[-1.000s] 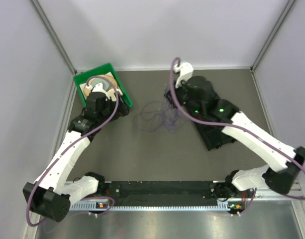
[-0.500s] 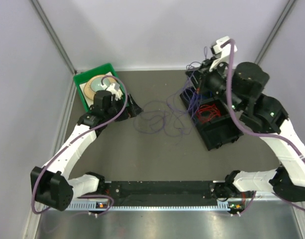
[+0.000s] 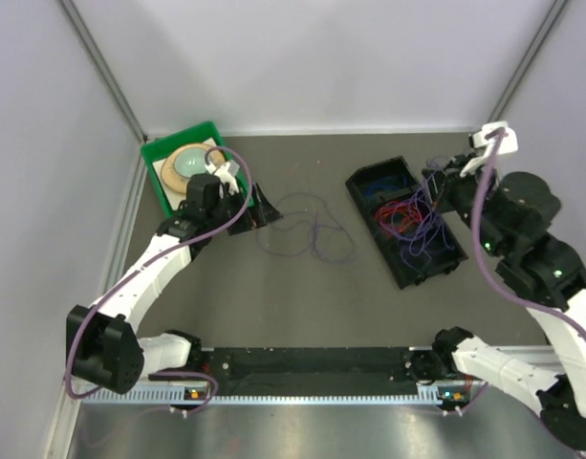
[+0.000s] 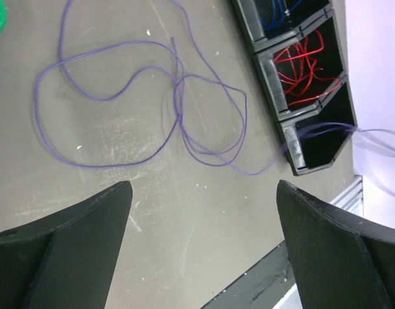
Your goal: Untangle the cables
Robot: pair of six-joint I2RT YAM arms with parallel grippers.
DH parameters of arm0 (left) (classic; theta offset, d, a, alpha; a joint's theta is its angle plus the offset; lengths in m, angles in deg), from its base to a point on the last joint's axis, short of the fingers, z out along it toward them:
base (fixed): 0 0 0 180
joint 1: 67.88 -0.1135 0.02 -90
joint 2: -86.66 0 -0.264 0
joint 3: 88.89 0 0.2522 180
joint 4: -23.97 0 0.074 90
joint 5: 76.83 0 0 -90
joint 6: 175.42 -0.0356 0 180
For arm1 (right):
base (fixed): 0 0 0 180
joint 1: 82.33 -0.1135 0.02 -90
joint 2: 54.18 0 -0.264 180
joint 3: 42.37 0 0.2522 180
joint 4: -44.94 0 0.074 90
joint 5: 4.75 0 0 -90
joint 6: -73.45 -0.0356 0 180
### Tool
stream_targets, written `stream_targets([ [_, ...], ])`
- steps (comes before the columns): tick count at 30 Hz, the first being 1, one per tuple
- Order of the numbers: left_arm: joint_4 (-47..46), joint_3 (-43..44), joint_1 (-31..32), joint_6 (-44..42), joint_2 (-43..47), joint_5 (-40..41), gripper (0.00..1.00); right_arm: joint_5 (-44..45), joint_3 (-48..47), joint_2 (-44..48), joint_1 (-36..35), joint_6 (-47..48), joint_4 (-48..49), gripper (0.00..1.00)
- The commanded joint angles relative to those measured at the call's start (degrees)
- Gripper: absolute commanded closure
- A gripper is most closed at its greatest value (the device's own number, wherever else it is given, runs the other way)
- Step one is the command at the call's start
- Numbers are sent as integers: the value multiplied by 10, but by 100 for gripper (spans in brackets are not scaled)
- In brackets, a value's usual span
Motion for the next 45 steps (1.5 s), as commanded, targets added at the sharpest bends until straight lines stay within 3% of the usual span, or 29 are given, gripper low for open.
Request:
stream_targets([
  [1,-46,1,13,7,-14,-25,1,-108,68,-2,85,-38,38,100],
  [10,-44,2,18,-2,-15,-18,1,-193,99,3,147,-39,64,100],
  [14,-43,1,19,-2,-17,-18,1,-303,120,5,236,-49,94,100],
  [19,-36,2,19,-8,-12,-15,1,-473,221,24,368,-116,172,100],
  [21,-33,2,19,-11,-11,-11,1,-486,269,45,407,-152,195,100],
  [26,-30,2,19,-14,-13,-12,1,-437,313,41,418,-141,144,100],
  [33,-28,4,19,-11,-16,-10,1,-384,387,32,422,-135,163,100],
  [37,-32,2,19,-8,-20,-10,1,-350,402,-7,424,-150,200,100],
  [45,-35,2,19,-4,-21,-11,1,-239,390,-126,424,-145,177,100],
])
